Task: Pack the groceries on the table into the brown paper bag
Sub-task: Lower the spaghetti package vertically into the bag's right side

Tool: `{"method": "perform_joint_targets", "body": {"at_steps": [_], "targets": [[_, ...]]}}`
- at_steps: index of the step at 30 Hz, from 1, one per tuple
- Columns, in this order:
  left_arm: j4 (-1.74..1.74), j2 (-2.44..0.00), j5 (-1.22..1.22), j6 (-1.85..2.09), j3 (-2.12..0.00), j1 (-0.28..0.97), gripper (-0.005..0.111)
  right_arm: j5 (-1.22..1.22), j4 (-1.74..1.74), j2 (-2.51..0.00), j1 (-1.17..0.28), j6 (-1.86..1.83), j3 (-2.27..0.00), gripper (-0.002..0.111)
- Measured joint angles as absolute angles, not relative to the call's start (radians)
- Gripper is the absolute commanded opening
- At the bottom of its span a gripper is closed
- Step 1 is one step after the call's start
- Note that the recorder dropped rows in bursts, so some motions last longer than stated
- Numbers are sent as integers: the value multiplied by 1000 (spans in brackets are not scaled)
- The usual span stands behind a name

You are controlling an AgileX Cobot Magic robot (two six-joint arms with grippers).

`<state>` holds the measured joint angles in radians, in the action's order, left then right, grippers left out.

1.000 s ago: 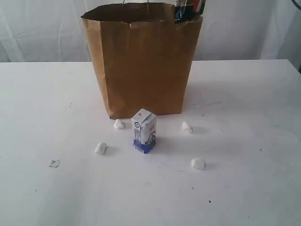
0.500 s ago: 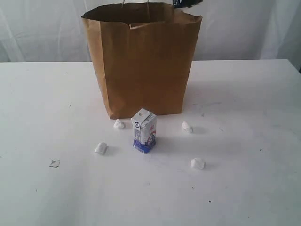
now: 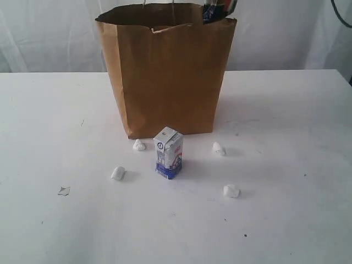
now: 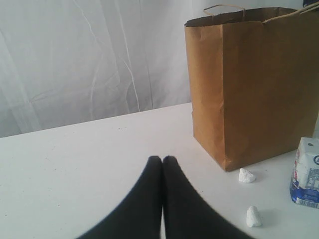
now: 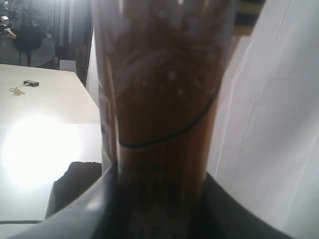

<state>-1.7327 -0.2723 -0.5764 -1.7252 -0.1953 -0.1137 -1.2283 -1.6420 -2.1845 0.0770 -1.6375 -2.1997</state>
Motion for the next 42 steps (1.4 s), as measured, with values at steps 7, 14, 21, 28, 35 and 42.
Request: {"method": "perform_joint_targets", "body": {"at_steps": [7,14,21,28,35,42], "targets": [[-1733,-272,-576,-1725,-195,-114,0,-1220,-1650,-2218,77,-1642,-2200,0],[-1733,-272,-576,-1725,-195,-114,0,-1218,-1655,-2216,77,-1574,-2200,0],[-1733,-272,-576,-1725,-195,-114,0,-1215,-1655,-2182,77,-1535,-2200,0],[-1733,-272,-576,-1725,-195,-114,0,-1220,-1656,-2168,77,-1441,-2200,0],[-1733,-272,-576,-1725,-195,-114,0,-1220,-1656,-2168,77,-1371,-2200,0],[-1733,-272,-576,-1725,-195,-114,0,-1223,-1656,-2183,77,-1360,-2200,0]]}}
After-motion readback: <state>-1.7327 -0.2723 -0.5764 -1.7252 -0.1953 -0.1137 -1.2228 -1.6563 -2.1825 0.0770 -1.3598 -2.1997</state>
